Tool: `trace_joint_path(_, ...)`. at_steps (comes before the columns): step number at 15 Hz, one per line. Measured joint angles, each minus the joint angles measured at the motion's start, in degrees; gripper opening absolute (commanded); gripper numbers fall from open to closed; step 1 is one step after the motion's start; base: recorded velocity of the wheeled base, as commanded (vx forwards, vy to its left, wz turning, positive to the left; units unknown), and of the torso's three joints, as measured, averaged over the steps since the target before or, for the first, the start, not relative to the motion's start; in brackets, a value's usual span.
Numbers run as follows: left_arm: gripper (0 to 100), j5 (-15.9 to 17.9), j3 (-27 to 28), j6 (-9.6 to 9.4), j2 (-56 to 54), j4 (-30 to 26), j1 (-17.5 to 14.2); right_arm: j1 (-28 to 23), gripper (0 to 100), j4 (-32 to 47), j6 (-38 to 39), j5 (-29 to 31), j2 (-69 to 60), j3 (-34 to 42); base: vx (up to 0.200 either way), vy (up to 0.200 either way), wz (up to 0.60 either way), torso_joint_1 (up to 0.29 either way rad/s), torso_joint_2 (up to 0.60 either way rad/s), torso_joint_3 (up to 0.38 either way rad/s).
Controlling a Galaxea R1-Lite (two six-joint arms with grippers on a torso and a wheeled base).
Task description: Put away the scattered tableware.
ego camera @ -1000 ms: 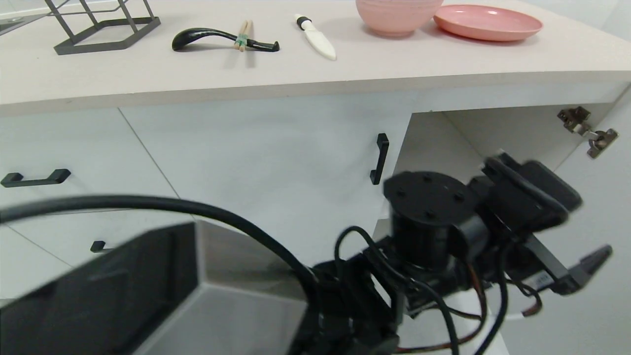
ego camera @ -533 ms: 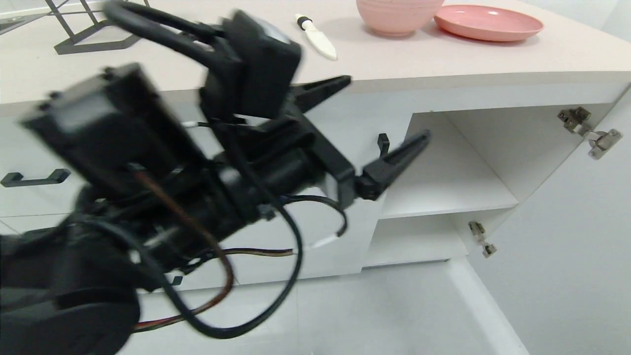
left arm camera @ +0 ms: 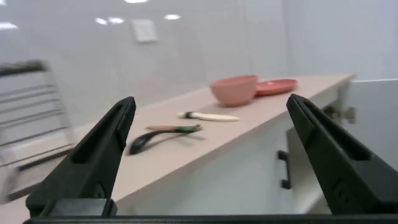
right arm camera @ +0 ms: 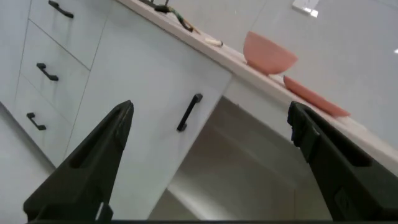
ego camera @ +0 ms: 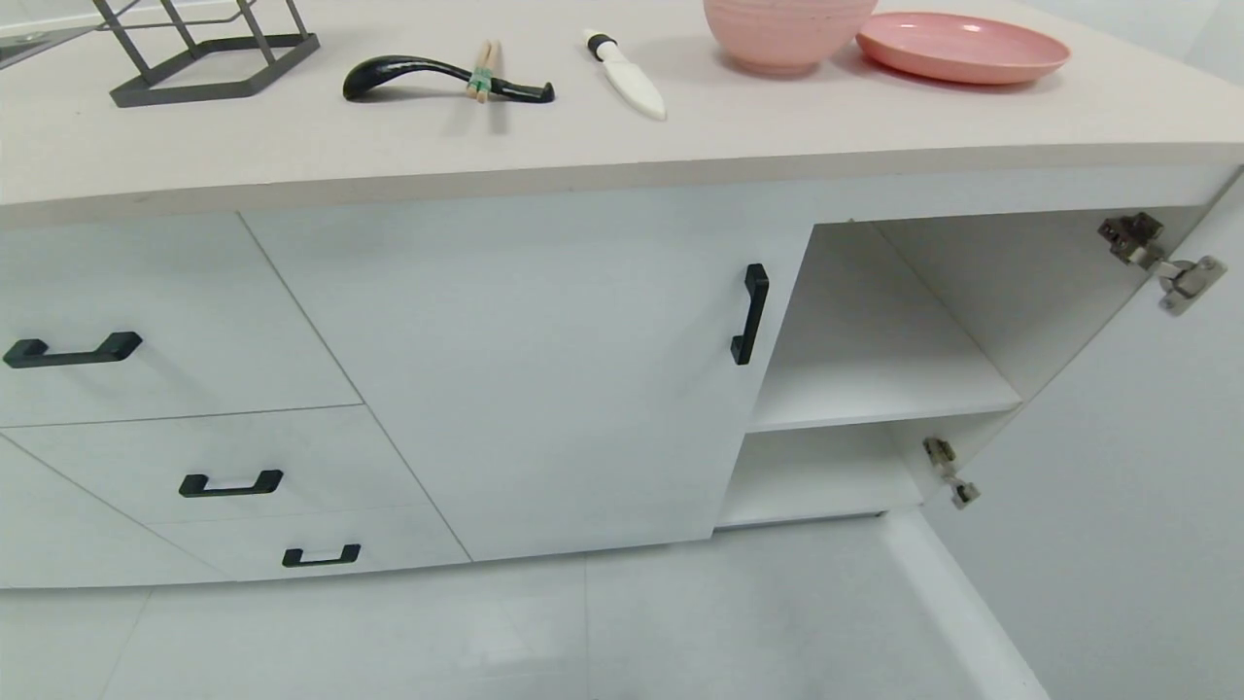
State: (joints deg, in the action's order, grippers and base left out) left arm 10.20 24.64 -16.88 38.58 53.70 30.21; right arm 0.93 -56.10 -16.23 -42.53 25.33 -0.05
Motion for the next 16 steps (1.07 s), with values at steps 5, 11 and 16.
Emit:
trace_joint_path(5,100,-6.68,-20.63,7.25,-30.79,-21.63,-10.42,-0.83,100,31.42,3.25,8.98,-20.76,0.05,0.000,0.000,0.00,0.000,0.00,0.000)
trace_joint_path(11,100,-16.63,-24.39,24.69,-38.47,-40.40,-12.61,-1.02,100,52.99,12.21,28.20,-24.48,0.05,0.000,0.000,0.00,0.000,0.00,0.000)
trace_joint_path(16,100,-16.52,-12.13,24.10,-37.74,-49.10,-13.48,-1.30,100,54.32,12.67,32.55,-24.70,-0.28,0.000,0.000,0.00,0.000,0.00,0.000)
